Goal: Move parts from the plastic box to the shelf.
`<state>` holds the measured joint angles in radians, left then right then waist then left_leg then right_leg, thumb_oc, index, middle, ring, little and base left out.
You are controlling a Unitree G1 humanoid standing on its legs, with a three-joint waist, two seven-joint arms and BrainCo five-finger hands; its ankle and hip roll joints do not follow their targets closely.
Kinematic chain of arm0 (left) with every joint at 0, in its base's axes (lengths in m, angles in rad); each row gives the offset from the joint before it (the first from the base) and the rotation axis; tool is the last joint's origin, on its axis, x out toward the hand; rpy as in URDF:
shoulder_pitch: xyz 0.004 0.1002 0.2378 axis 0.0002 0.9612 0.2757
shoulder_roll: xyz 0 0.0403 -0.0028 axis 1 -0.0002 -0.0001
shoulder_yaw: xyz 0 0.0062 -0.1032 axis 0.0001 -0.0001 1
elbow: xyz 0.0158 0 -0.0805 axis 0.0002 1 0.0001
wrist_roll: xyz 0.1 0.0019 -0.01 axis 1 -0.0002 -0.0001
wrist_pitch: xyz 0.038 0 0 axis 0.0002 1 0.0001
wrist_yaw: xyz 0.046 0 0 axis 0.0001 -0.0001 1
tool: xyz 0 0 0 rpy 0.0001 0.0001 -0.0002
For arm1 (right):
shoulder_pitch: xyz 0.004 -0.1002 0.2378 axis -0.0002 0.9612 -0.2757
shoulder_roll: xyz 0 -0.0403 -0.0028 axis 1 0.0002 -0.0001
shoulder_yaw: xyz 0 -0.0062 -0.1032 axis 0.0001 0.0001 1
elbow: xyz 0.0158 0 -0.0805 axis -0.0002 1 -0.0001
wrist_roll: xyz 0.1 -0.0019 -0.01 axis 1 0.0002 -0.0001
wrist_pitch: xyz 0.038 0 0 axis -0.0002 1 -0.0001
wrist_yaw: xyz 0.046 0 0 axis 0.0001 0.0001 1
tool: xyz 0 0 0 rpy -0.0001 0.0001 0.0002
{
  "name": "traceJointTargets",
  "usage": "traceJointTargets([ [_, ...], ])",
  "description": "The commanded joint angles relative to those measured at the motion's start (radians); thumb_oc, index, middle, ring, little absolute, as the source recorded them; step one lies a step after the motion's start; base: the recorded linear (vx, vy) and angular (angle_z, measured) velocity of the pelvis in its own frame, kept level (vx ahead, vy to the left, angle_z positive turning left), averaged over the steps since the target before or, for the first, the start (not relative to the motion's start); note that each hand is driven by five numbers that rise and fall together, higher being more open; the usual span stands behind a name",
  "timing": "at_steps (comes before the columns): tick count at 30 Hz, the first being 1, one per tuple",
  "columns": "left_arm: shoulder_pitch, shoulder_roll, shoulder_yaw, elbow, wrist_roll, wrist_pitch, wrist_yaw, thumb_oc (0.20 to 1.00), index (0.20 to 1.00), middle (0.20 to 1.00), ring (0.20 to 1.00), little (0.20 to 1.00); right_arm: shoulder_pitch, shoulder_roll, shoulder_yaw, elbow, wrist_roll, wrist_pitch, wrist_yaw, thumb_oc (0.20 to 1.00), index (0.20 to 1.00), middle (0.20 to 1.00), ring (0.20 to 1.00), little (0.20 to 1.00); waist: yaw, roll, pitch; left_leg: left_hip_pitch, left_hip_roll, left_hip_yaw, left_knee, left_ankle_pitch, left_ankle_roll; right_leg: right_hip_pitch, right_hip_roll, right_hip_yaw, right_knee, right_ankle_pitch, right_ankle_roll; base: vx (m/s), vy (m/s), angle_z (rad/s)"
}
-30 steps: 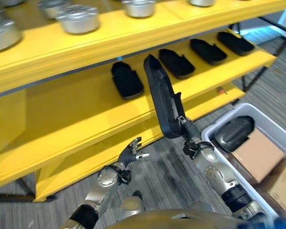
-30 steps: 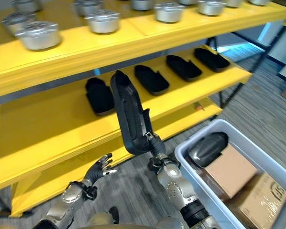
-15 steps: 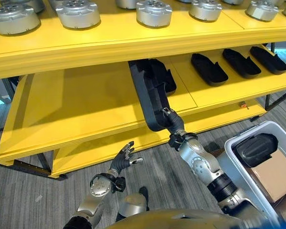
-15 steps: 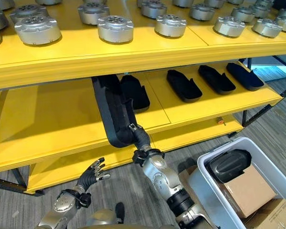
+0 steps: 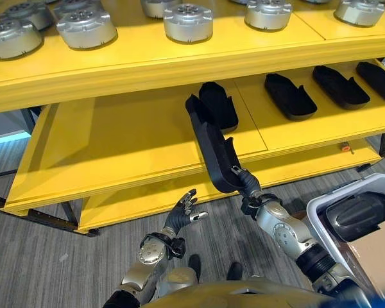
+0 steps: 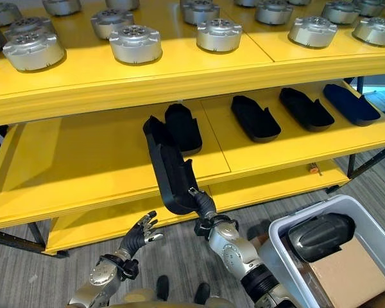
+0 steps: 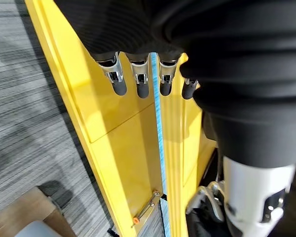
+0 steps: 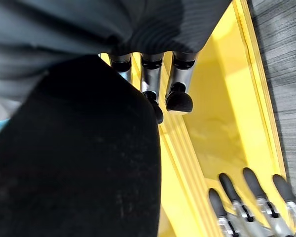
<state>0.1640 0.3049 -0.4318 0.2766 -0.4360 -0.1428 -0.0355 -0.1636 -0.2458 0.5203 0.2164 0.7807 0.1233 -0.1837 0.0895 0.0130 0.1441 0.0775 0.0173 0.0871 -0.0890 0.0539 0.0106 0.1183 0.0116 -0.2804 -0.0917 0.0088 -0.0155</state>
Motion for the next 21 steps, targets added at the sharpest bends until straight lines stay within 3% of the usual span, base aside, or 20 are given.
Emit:
traceJointTargets([
  [1, -0.06, 0.029, -0.05, -0.034, 0.039, -0.052, -0.032, 1.0, 1.0, 1.0, 1.0, 1.0, -0.091, 0.047, -0.003, -0.073, -0.032, -0.109, 0.022, 0.2, 0.2, 0.2, 0.2, 0.2, -0.009, -0.022, 0.006, -0.018, -0.018, 0.076, 0.1, -0.027, -0.013, -0.02, -0.048, 0.022, 0.112, -0.002, 0.059, -0.01, -0.08, 0.13],
  [2, -0.067, 0.032, -0.053, -0.033, 0.036, -0.052, -0.036, 1.0, 1.0, 1.0, 1.0, 1.0, -0.095, 0.046, -0.004, -0.073, -0.038, -0.107, 0.024, 0.2, 0.2, 0.2, 0.2, 0.2, -0.015, -0.023, 0.01, -0.029, -0.013, 0.102, 0.135, -0.041, -0.013, -0.026, -0.054, 0.013, 0.123, -0.005, 0.056, -0.08, -0.063, 0.26],
  [3, -0.092, 0.032, -0.057, -0.029, 0.04, -0.041, -0.059, 1.0, 1.0, 1.0, 1.0, 1.0, -0.103, 0.043, -0.013, -0.071, -0.052, -0.105, 0.015, 0.2, 0.2, 0.2, 0.2, 0.2, -0.039, -0.032, 0.018, -0.052, 0.033, 0.215, 0.235, -0.051, -0.023, -0.031, -0.08, -0.023, 0.141, -0.01, 0.047, -0.04, -0.037, 0.42],
  [5, -0.137, 0.027, -0.069, -0.011, 0.044, -0.036, -0.083, 1.0, 1.0, 1.0, 1.0, 1.0, -0.118, 0.05, -0.029, -0.056, -0.071, -0.104, 0.005, 0.2, 0.2, 0.2, 0.2, 0.2, -0.071, -0.033, 0.026, -0.064, 0.116, 0.296, 0.32, -0.057, -0.053, -0.03, -0.096, -0.052, 0.174, -0.038, 0.044, -0.02, 0.008, 0.93],
  [7, -0.175, 0.013, -0.083, 0.001, 0.052, -0.024, -0.145, 1.0, 1.0, 1.0, 1.0, 1.0, -0.145, 0.053, -0.042, -0.024, -0.091, -0.101, 0.024, 0.2, 0.2, 0.2, 0.2, 0.2, -0.087, -0.023, 0.026, -0.047, 0.157, 0.281, 0.308, -0.044, -0.063, -0.039, -0.101, -0.059, 0.227, -0.068, 0.035, 0.0, 0.15, 1.12],
  [8, -0.178, 0.015, -0.091, -0.015, 0.043, -0.026, -0.177, 1.0, 1.0, 1.0, 1.0, 1.0, -0.169, 0.046, -0.053, -0.006, -0.098, -0.092, 0.05, 0.2, 0.2, 0.2, 0.2, 0.2, -0.079, -0.008, 0.026, -0.04, 0.183, 0.201, 0.24, 0.033, -0.073, -0.052, -0.097, -0.034, 0.24, -0.067, 0.023, 0.04, 0.282, 0.29],
  [9, -0.178, 0.016, -0.095, -0.024, 0.044, -0.023, -0.183, 1.0, 1.0, 1.0, 1.0, 1.0, -0.177, 0.038, -0.053, -0.007, -0.104, -0.086, 0.047, 0.2, 0.2, 0.2, 0.2, 0.2, -0.078, 0.0, 0.023, -0.033, 0.208, 0.164, 0.207, 0.073, -0.09, -0.054, -0.101, -0.022, 0.241, -0.07, 0.024, 0.03, 0.236, -0.09],
  [10, -0.178, 0.016, -0.095, -0.024, 0.044, -0.022, -0.183, 1.0, 1.0, 1.0, 1.0, 1.0, -0.177, 0.038, -0.053, -0.007, -0.104, -0.086, 0.047, 0.2, 0.2, 0.2, 0.2, 0.2, -0.078, 0.0, 0.023, -0.033, 0.208, 0.164, 0.206, 0.074, -0.09, -0.055, -0.101, -0.022, 0.241, -0.07, 0.024, 0.09, 0.482, -0.54],
  [11, -0.167, 0.024, -0.108, -0.035, 0.042, -0.026, -0.182, 1.0, 1.0, 1.0, 1.0, 1.0, -0.179, 0.016, -0.047, -0.024, -0.095, -0.072, 0.051, 0.2, 0.2, 0.2, 0.2, 0.2, -0.085, 0.018, 0.02, -0.033, 0.298, 0.109, 0.142, 0.2, -0.134, -0.051, -0.13, -0.009, 0.247, -0.083, 0.033, 0.08, 0.588, -0.51],
  [12, -0.168, 0.025, -0.112, -0.027, 0.029, -0.03, -0.178, 1.0, 1.0, 1.0, 1.0, 1.0, -0.18, 0.004, -0.037, -0.041, -0.096, -0.068, 0.032, 0.2, 0.2, 0.2, 0.2, 0.2, -0.089, 0.028, 0.02, -0.042, 0.338, 0.098, 0.118, 0.25, -0.148, -0.053, -0.153, -0.008, 0.252, -0.086, 0.038, 0.09, 0.755, -0.43],
  [13, -0.172, 0.022, -0.115, -0.018, 0.016, -0.033, -0.18, 1.0, 1.0, 1.0, 1.0, 1.0, -0.18, -0.002, -0.032, -0.051, -0.101, -0.066, 0.025, 0.2, 0.2, 0.2, 0.2, 0.2, -0.095, 0.037, 0.021, -0.042, 0.354, 0.1, 0.101, 0.266, -0.154, -0.055, -0.171, -0.01, 0.261, -0.091, 0.043, 0.1, 0.889, -0.08],
  [14, -0.201, 0.017, -0.125, -0.008, -0.028, -0.042, -0.209, 1.0, 1.0, 1.0, 1.0, 1.0, -0.18, -0.019, -0.032, -0.06, -0.088, -0.049, 0.008, 0.2, 0.2, 0.2, 0.2, 0.2, -0.109, 0.07, 0.021, -0.021, 0.321, 0.115, 0.077, 0.196, -0.147, -0.056, -0.214, -0.012, 0.291, -0.098, 0.063, 0.1, 0.716, -0.14],
  [15, -0.202, 0.017, -0.125, -0.008, -0.031, -0.041, -0.215, 1.0, 1.0, 1.0, 1.0, 1.0, -0.179, -0.018, -0.034, -0.059, -0.089, -0.046, 0.006, 0.2, 0.2, 0.2, 0.2, 0.2, -0.109, 0.071, 0.021, -0.018, 0.316, 0.118, 0.077, 0.188, -0.145, -0.054, -0.216, -0.012, 0.291, -0.098, 0.065, 0.19, 0.766, 0.02],
  [16, -0.198, 0.026, -0.134, -0.017, -0.034, -0.035, -0.222, 1.0, 1.0, 1.0, 1.0, 1.0, -0.168, -0.009, -0.038, -0.052, -0.108, -0.068, -0.014, 0.2, 0.2, 0.2, 0.2, 0.2, -0.1, 0.072, 0.02, 0.001, 0.268, 0.099, 0.072, 0.128, -0.132, -0.046, -0.221, 0.002, 0.279, -0.076, 0.082, 0.13, 0.3, 0.06],
  [17, -0.197, 0.029, -0.134, -0.018, -0.035, -0.03, -0.217, 1.0, 1.0, 1.0, 1.0, 1.0, -0.165, -0.008, -0.036, -0.055, -0.098, -0.071, -0.015, 0.2, 0.2, 0.2, 0.2, 0.2, -0.098, 0.07, 0.02, 0.005, 0.26, 0.096, 0.071, 0.118, -0.129, -0.044, -0.221, 0.004, 0.275, -0.07, 0.085, 0.17, 0.357, 0.13],
  [18, -0.187, 0.035, -0.129, -0.024, -0.028, -0.02, -0.196, 1.0, 1.0, 1.0, 1.0, 1.0, -0.146, -0.005, -0.036, -0.076, -0.094, -0.077, -0.015, 0.2, 0.2, 0.2, 0.2, 0.2, -0.091, 0.059, 0.021, 0.019, 0.232, 0.092, 0.063, 0.075, -0.114, -0.04, -0.232, 0.011, 0.257, -0.044, 0.101, 0.08, 0.158, 0.21],
  [21, -0.153, 0.054, -0.11, -0.033, -0.003, -0.015, -0.167, 1.0, 1.0, 1.0, 1.0, 1.0, -0.123, 0.003, -0.034, -0.115, -0.084, -0.07, -0.031, 0.2, 0.2, 0.2, 0.2, 0.2, -0.075, 0.041, 0.024, 0.041, 0.204, 0.105, 0.042, 0.046, -0.097, -0.033, -0.249, 0.007, 0.209, -0.002, 0.134, 0.08, 0.132, 0.19],
])
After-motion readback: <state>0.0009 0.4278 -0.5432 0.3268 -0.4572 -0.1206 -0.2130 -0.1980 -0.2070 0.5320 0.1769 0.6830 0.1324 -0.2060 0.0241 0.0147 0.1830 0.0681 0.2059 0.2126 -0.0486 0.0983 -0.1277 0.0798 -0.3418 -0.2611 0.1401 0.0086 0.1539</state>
